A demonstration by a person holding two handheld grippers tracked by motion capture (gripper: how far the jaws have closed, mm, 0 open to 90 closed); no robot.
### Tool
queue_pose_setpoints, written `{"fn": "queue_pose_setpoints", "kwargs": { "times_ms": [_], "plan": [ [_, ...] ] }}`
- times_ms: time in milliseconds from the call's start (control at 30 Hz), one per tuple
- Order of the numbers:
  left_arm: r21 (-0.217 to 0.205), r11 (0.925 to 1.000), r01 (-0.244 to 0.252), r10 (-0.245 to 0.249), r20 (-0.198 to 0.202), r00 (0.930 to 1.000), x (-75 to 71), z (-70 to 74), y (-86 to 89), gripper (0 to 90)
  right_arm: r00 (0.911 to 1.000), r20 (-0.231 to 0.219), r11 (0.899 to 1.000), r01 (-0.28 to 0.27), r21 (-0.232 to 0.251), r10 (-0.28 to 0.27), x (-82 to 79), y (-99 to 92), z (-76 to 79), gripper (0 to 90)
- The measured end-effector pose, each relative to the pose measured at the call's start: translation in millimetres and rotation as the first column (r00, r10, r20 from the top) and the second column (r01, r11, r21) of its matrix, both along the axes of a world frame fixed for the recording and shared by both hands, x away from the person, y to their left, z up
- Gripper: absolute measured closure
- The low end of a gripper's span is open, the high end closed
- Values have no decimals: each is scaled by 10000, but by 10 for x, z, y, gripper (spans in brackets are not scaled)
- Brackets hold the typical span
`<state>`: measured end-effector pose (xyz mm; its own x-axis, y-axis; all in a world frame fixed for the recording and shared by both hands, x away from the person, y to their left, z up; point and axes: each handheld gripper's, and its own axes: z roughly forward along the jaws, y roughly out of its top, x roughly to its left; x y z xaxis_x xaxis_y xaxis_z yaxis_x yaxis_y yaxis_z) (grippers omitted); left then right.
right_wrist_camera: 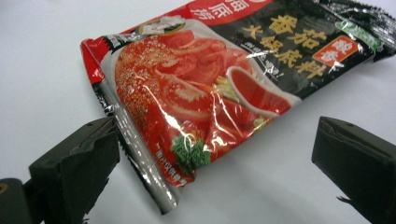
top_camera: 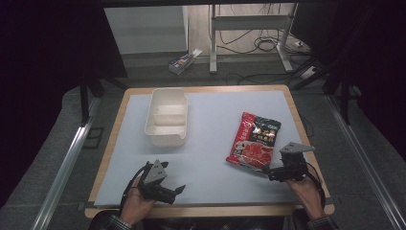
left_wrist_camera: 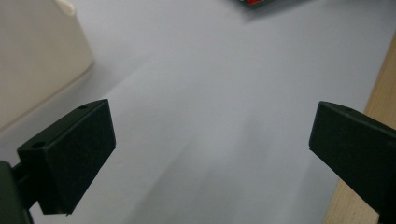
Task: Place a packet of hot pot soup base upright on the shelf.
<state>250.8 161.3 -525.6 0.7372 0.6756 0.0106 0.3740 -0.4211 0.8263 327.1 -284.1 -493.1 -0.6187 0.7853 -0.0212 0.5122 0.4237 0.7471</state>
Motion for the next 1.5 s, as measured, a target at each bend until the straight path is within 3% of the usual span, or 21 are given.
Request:
{"fn": "queue_pose_setpoints", "kwargs": {
  "times_ms": [267, 567, 800, 1000, 1067, 1100, 1133, 1167, 1300, 1367, 1433, 1500],
  "plan": [
    [-119, 9999, 99, -98, 127, 9999, -4, 6, 14, 2, 9999, 84, 10000, -56, 36, 56, 10, -30, -13, 2],
    [555, 9980, 293, -304, 179, 9994, -14, -29, -48, 0, 9999, -74, 9998, 78, -183, -79, 34, -42, -51, 3],
    [615, 9977, 287, -294, 116, 9995, -12, -38, -54, 0, 9992, -312, 9976, 218, -652, -239, 54, -11, -82, 3],
    [741, 9967, 326, -334, 95, 9994, -13, -45, -67, 0, 9966, -511, 9965, 624, -550, -652, 80, -6, -71, 31],
    [744, 9967, 320, -329, 100, 9994, -13, -45, -66, 0, 9961, -649, 9978, 572, -338, -593, 69, -5, -43, 190],
    [745, 9967, 315, -324, 105, 9994, -13, -44, -66, 0, 9961, -649, 9978, 572, -338, -593, 69, -5, -43, 190],
    [754, 9967, 303, -314, 135, 9994, -15, -43, -68, 0, 9950, -924, 9993, 372, -55, -375, 62, -4, -16, 330],
    [754, 9967, 303, -314, 135, 9994, -15, -43, -68, 0, 9940, -1057, 9996, 275, 47, -268, 58, 0, -6, 330],
    [806, 9962, 336, -348, 137, 9993, -17, -45, -75, 0, 9958, -914, 9999, 1, 142, 12, 30, 21, 40, 499],
    [811, 9961, 343, -355, 137, 9993, -17, -45, -76, 0, 9967, -808, 9999, -38, 125, 48, 24, 21, 56, 534],
    [835, 9959, 350, -363, 140, 9992, -19, -47, -79, 0, 9991, -426, 9999, 62, -159, -68, 1, 20, 92, 590],
    [847, 9958, 355, -369, 143, 9992, -20, -47, -81, 0, 9991, -342, 9983, 219, -543, -237, 4, -14, 114, 703]
  ]
}}
